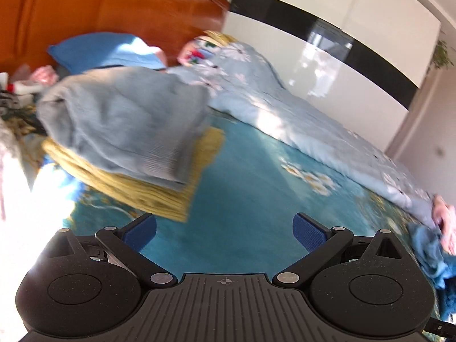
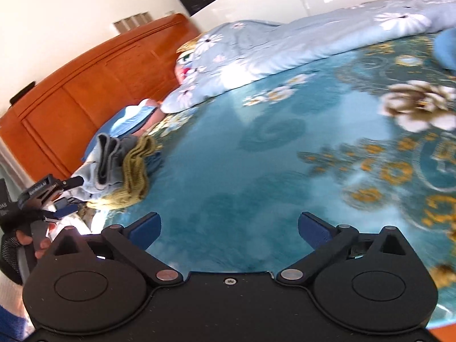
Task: Fold clothes
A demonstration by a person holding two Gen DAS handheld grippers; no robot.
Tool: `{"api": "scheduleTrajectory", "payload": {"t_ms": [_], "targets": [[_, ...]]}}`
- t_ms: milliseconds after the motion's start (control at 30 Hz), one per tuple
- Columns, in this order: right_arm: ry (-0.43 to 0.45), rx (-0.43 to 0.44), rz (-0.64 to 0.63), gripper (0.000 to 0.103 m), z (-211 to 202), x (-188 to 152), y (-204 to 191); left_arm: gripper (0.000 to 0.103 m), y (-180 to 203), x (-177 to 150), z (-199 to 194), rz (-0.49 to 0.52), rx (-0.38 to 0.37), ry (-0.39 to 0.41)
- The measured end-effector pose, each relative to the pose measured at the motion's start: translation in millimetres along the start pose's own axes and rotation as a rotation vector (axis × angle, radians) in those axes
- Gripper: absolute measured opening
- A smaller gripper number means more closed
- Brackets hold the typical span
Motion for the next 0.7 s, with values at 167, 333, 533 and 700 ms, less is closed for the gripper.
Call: {"api": "scheduleTrajectory", "payload": {"t_ms": [167,333,533,700], "targets": [[0.077,-0.075,0.007,0.102,-34.5,-6.0,23.7,0.103,47.3,-31.3,-3.2,-0.022,-0.055,-0.024],[0.137,-0.126,0.062,0.102,-59.0,-15.0,39.6,0.103,108.5,-80.7,-3.8,0.105,-0.162,-0.095],[0.160,-0.167,0.046,0.102,-74.5,-23.4,48.8,0.103,158.1,-120.0,-6.1,0.207,-0.180,-0.128],[0.192,-0.178,0.073,0.102,-81.8,-24.0,49.0,0.103,177.7,-135.7,-15.5,0.335,-0.214,-0.104]]}}
Point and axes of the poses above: each gripper's, at about its wrist camera, not at the fingertips, and z roughly the way its jaws point, y to its right, x to its top, the point moved 7 cm from there along z, roughly the way its jaws point, and after that the axes turned 3 degrees about y, right-handed, at the moved point
